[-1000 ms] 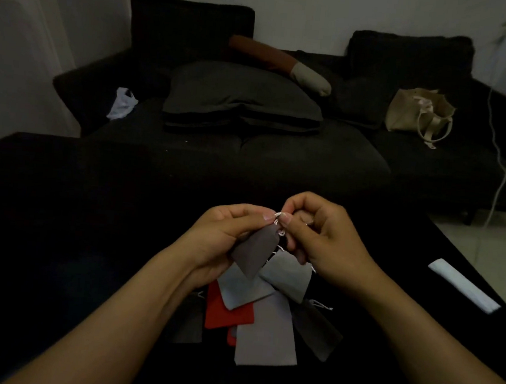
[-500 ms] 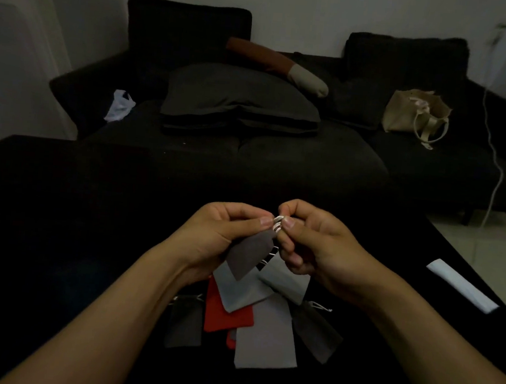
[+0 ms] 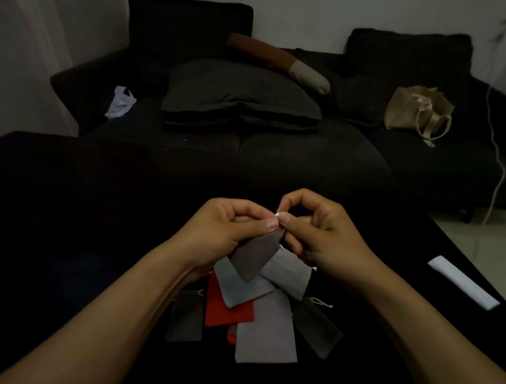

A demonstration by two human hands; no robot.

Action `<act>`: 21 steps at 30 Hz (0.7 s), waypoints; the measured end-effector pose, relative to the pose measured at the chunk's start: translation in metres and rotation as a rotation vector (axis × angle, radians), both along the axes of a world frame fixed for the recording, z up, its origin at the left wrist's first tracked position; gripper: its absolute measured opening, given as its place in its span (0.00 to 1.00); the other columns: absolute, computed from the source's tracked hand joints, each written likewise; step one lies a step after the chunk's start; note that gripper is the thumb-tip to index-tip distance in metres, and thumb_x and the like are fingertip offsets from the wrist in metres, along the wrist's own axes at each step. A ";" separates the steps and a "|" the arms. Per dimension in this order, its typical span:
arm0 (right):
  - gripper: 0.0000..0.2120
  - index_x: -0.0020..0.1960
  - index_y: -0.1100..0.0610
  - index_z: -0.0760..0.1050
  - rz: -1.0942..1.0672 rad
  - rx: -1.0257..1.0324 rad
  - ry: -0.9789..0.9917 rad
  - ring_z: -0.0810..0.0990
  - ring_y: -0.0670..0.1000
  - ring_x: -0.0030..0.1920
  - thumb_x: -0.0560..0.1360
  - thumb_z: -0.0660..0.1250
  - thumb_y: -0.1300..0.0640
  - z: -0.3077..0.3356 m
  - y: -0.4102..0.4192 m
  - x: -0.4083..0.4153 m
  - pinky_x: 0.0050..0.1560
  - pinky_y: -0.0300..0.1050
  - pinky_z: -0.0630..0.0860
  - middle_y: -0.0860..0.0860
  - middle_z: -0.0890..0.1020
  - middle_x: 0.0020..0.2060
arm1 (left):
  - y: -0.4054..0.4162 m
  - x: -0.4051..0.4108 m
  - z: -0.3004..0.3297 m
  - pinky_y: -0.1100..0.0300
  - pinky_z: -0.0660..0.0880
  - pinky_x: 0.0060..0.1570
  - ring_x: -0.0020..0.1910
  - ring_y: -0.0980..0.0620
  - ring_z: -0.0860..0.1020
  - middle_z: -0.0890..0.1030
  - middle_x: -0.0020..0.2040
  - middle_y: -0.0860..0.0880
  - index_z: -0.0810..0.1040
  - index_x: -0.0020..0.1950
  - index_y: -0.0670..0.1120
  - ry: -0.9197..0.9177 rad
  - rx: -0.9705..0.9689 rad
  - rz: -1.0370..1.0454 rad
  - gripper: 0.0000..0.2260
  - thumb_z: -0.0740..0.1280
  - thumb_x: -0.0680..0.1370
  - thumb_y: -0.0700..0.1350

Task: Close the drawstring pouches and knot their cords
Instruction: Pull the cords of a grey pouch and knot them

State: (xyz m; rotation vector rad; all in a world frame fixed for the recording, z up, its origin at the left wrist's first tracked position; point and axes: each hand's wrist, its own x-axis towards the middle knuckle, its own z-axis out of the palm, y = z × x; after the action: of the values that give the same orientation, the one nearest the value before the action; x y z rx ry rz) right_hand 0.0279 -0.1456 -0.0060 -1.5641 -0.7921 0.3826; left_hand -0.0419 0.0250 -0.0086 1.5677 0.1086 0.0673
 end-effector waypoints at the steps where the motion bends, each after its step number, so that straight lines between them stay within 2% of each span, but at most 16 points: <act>1: 0.05 0.53 0.65 0.72 0.008 -0.004 0.019 0.62 0.46 0.21 0.81 0.62 0.62 0.001 -0.001 0.001 0.22 0.36 0.58 0.55 0.70 0.23 | -0.001 0.000 0.000 0.60 0.78 0.45 0.46 0.50 0.84 0.86 0.47 0.41 0.84 0.48 0.42 -0.004 -0.009 -0.002 0.05 0.72 0.74 0.41; 5: 0.04 0.51 0.61 0.71 0.078 -0.008 0.163 0.61 0.47 0.21 0.82 0.59 0.62 0.001 -0.004 0.002 0.25 0.40 0.55 0.56 0.70 0.25 | -0.002 -0.001 0.002 0.62 0.78 0.41 0.42 0.52 0.84 0.86 0.44 0.43 0.86 0.43 0.45 -0.002 -0.110 0.006 0.03 0.73 0.70 0.41; 9: 0.03 0.52 0.59 0.70 0.145 0.084 0.356 0.63 0.46 0.22 0.82 0.58 0.61 -0.002 -0.001 0.001 0.23 0.37 0.57 0.56 0.70 0.28 | -0.006 -0.001 0.001 0.62 0.79 0.37 0.40 0.52 0.83 0.85 0.41 0.45 0.85 0.42 0.46 0.034 -0.297 0.022 0.06 0.74 0.66 0.41; 11: 0.03 0.53 0.59 0.71 0.145 0.112 0.350 0.64 0.46 0.23 0.82 0.58 0.61 -0.003 0.001 0.001 0.23 0.36 0.59 0.55 0.72 0.28 | -0.008 -0.001 0.001 0.62 0.79 0.37 0.39 0.52 0.84 0.85 0.42 0.45 0.83 0.45 0.45 0.046 -0.371 0.036 0.10 0.74 0.65 0.41; 13: 0.05 0.55 0.62 0.72 0.106 0.088 0.249 0.69 0.47 0.26 0.81 0.60 0.62 -0.001 -0.002 0.003 0.25 0.37 0.63 0.57 0.77 0.31 | -0.008 -0.001 0.003 0.62 0.80 0.37 0.39 0.52 0.84 0.85 0.41 0.45 0.81 0.49 0.44 0.039 -0.371 0.074 0.11 0.73 0.67 0.39; 16: 0.09 0.59 0.61 0.76 0.001 -0.125 -0.017 0.79 0.51 0.33 0.79 0.64 0.64 -0.001 -0.010 0.009 0.32 0.40 0.75 0.58 0.84 0.37 | -0.004 -0.001 0.006 0.60 0.81 0.43 0.44 0.52 0.85 0.87 0.44 0.45 0.81 0.53 0.44 -0.013 -0.196 0.158 0.11 0.72 0.72 0.37; 18: 0.05 0.52 0.58 0.81 -0.077 -0.260 -0.186 0.82 0.52 0.34 0.78 0.67 0.62 -0.002 -0.012 0.009 0.35 0.42 0.79 0.56 0.85 0.36 | -0.003 -0.002 0.004 0.61 0.81 0.45 0.46 0.52 0.85 0.87 0.44 0.45 0.81 0.55 0.44 -0.076 -0.004 0.207 0.11 0.73 0.73 0.37; 21: 0.03 0.45 0.53 0.82 -0.208 -0.310 -0.389 0.83 0.47 0.35 0.76 0.70 0.57 -0.003 -0.009 0.005 0.37 0.43 0.81 0.51 0.84 0.35 | -0.005 -0.002 -0.003 0.64 0.81 0.45 0.43 0.56 0.85 0.86 0.41 0.48 0.81 0.54 0.45 -0.193 0.289 0.270 0.10 0.73 0.74 0.37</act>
State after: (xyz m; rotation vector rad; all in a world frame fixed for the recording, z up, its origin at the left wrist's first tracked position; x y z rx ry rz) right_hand 0.0325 -0.1545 -0.0090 -2.0288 -0.8838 0.0461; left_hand -0.0435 0.0197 -0.0117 1.8177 0.1640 0.4626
